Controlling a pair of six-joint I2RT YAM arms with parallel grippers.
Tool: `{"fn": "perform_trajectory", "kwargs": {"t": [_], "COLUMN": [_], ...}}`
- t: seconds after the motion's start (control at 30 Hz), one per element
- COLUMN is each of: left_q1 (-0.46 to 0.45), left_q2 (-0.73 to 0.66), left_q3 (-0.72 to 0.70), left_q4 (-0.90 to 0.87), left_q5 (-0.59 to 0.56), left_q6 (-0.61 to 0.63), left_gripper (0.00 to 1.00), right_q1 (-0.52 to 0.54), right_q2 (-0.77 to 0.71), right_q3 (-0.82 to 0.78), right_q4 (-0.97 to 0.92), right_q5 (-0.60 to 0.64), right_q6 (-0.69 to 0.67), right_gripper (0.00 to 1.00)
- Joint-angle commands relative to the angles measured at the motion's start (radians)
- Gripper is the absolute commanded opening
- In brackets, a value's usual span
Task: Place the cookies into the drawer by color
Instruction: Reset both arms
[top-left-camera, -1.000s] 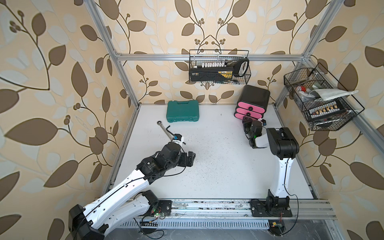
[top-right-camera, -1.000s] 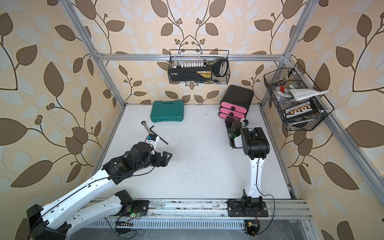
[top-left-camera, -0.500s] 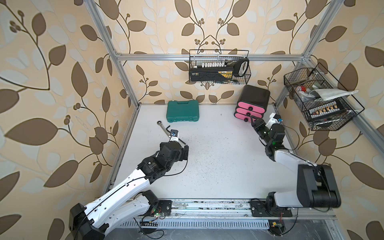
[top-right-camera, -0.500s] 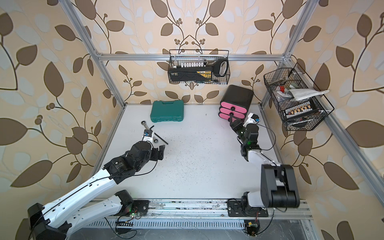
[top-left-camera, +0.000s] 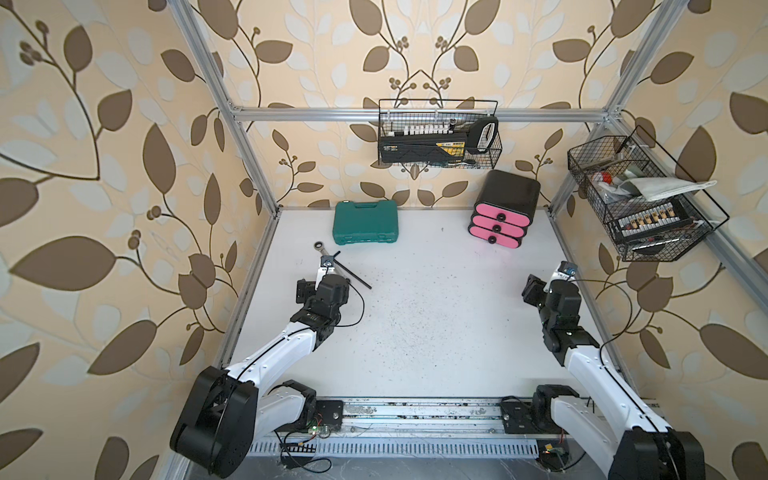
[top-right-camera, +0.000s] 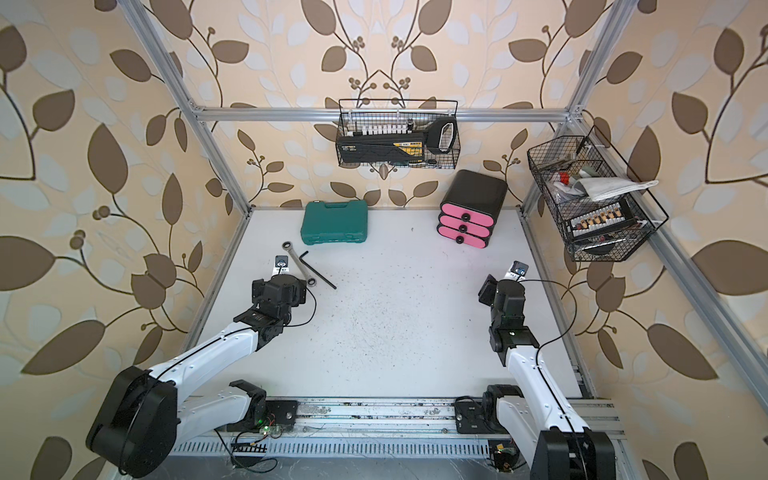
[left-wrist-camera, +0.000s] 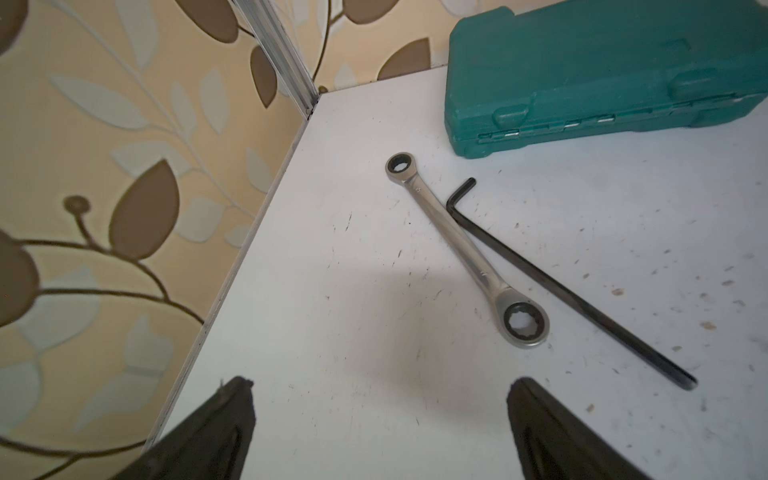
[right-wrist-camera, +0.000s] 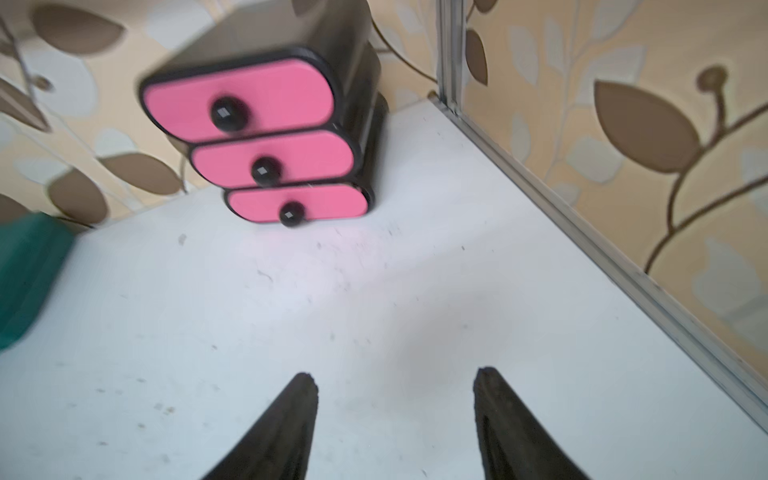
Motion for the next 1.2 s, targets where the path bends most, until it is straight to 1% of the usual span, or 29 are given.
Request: {"fn": "perform_trajectory", "kwargs": {"t": [0.0,0.07,0.1,0.13,0.17,0.2,0.23,0.27,0.3,0.33,0.37,0.4,0.43,0.5,0.57,0.6,0.63,0.67,0.73,0.77,0.8,0.83,0.87,0.9,0.93,0.97,1.0,1.03,1.17], "left_q1": [0.051,0.101,0.129,0.162,0.183,0.203,0.224,0.239,0.246,0.250,0.253,0.255,0.264,0.308,0.378,0.414,0.463,0.493,0.501,0.505,0.506,0.508,0.512,0.513,0.512,0.510,0.507,0.507,0.505], "left_q2": [0.040,0.061,0.067,0.076,0.083,0.089,0.104,0.122,0.138,0.159,0.176,0.199,0.226,0.258,0.330,0.352,0.361,0.361,0.348,0.326,0.309,0.332,0.331,0.303,0.316,0.343,0.321,0.322,0.318], "left_q3": [-0.041,-0.081,-0.101,-0.117,-0.119,-0.122,-0.128,-0.113,-0.095,-0.076,-0.066,-0.067,-0.053,0.000,0.079,0.102,0.124,0.121,0.091,0.046,-0.025,-0.120,-0.153,-0.119,-0.076,-0.058,-0.058,-0.071,-0.066], "left_q4": [0.234,0.321,0.358,0.391,0.417,0.431,0.471,0.478,0.461,0.448,0.443,0.470,0.478,0.425,0.319,0.298,0.257,0.260,0.296,0.356,0.452,0.662,0.750,0.643,0.566,0.569,0.533,0.563,0.551], "left_q5": [0.072,0.152,0.190,0.234,0.263,0.298,0.352,0.400,0.409,0.418,0.440,0.447,0.445,0.493,0.555,0.577,0.634,0.686,0.710,0.741,0.762,0.767,0.773,0.752,0.728,0.730,0.732,0.731,0.732], "left_q6": [0.073,0.074,0.069,0.064,0.061,0.064,0.065,0.075,0.081,0.090,0.106,0.118,0.120,0.099,0.046,0.015,-0.022,-0.036,-0.036,-0.030,-0.023,-0.022,-0.031,-0.042,-0.049,-0.033,-0.034,-0.035,-0.032], "left_gripper": [0.98,0.98,0.98,0.99,0.98,0.98,0.98,0.98,0.98,0.98,0.98,0.98,0.98,0.98,0.98,0.98,0.98,0.98,0.98,0.98,0.98,0.98,0.98,0.98,0.98,0.98,0.98,0.98,0.98], "right_q1": [0.000,-0.001,0.008,0.017,0.028,0.035,0.040,0.044,0.057,0.070,0.066,0.058,0.055,0.053,0.054,0.053,0.054,0.068,0.086,0.087,0.087,0.087,0.087,0.087,0.087,0.087,0.087,0.086,0.086], "right_q2": [0.107,0.219,0.278,0.318,0.325,0.363,0.432,0.527,0.605,0.568,0.501,0.530,0.578,0.521,0.562,0.537,0.525,0.539,0.554,0.542,0.545,0.554,0.553,0.550,0.551,0.553,0.552,0.552,0.554], "right_q3": [-0.041,-0.087,-0.088,-0.060,-0.029,-0.048,-0.085,-0.118,-0.126,-0.110,-0.058,-0.032,-0.023,-0.003,-0.031,-0.026,-0.018,-0.018,-0.007,-0.008,-0.004,-0.009,-0.008,-0.007,-0.008,-0.008,-0.008,-0.008,-0.008], "right_q4": [0.264,0.496,0.568,0.577,0.513,0.599,0.725,0.879,1.029,0.960,0.733,0.722,0.798,0.647,0.780,0.729,0.690,0.713,0.723,0.704,0.698,0.725,0.726,0.714,0.716,0.724,0.722,0.719,0.721], "right_q5": [0.035,-0.023,-0.039,-0.044,-0.061,-0.051,-0.050,-0.075,-0.064,-0.073,-0.108,-0.139,-0.148,-0.128,-0.102,-0.093,-0.085,-0.076,-0.068,-0.068,-0.069,-0.069,-0.068,-0.070,-0.071,-0.070,-0.070,-0.070,-0.071], "right_q6": [-0.075,-0.084,-0.115,-0.144,-0.168,-0.183,-0.186,-0.200,-0.236,-0.248,-0.236,-0.241,-0.255,-0.229,-0.234,-0.221,-0.216,-0.231,-0.261,-0.250,-0.250,-0.256,-0.258,-0.256,-0.254,-0.256,-0.256,-0.256,-0.256], "right_gripper": [0.64,0.68,0.69,0.70,0.70,0.73,0.79,0.85,0.91,0.96,0.99,0.99,0.99,0.99,0.99,0.99,0.99,0.99,0.99,0.99,0.99,0.99,0.99,0.99,0.99,0.99,0.99,0.99,0.99]}}
